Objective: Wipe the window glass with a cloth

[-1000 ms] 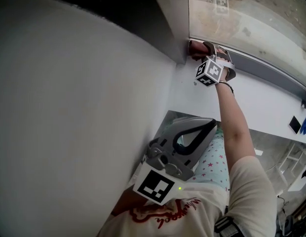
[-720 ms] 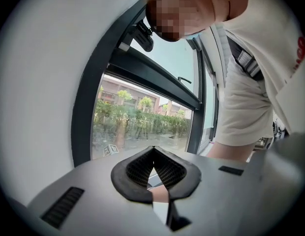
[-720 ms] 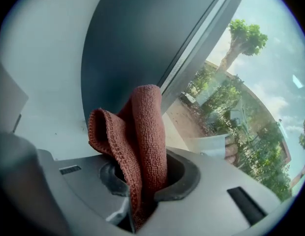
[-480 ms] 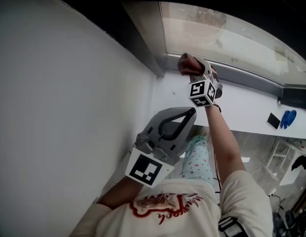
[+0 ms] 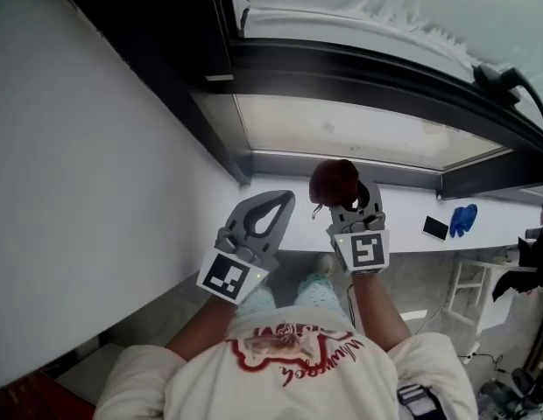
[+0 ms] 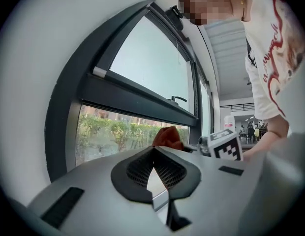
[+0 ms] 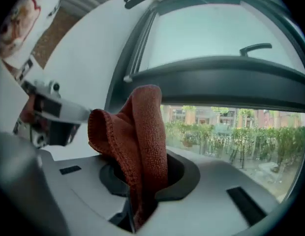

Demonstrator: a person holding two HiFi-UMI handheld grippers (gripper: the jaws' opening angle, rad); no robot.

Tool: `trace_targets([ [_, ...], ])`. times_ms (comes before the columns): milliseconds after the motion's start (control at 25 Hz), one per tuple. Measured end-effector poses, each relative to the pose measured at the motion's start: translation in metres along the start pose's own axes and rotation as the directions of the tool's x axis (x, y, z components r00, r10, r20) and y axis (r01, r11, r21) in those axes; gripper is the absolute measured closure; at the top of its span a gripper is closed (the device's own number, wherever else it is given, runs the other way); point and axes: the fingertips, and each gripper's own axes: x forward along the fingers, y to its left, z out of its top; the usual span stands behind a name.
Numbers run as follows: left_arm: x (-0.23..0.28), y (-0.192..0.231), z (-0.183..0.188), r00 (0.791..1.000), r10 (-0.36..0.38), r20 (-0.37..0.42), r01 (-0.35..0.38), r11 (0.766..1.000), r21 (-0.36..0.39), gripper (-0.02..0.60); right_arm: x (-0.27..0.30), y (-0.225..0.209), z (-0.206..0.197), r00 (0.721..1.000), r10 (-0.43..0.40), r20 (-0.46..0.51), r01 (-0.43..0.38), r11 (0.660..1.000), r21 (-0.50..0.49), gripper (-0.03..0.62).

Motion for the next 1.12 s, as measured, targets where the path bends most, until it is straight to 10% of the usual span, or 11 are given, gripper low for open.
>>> trace_targets([
  [160,0.006,-0.017,0.031,1.000,0.017,0.005,-0.017,1.000,0.011,0.563,-0.048,-0.022,0.073,0.981,-0.045,0.191,0.032,0.997,0.068,0.508],
  [520,0.029,-0.076,0.052,0.995,0.048,0.090,-0.054,0.996,0.067,0.563,-0.115,-0.062,0.095,0.965,-0.010,0.261,-0.004,0.999,0.054,0.510],
  [760,0.059,-0.133,0.043,0.986,0.155,0.063,-0.158,0.986,0.054,0.563,-0.151,-0.114,0.069,0.981,0.080,0.176,-0.102,0.987,0.121,0.509],
  [1120,0.036,-0.190,0.030,0.996,0.086,0.036,-0.088,0.993,0.081,0.563,-0.205,-0.097,0.056,0.987,0.096,0.132,-0.108,0.990,0.091,0.508],
])
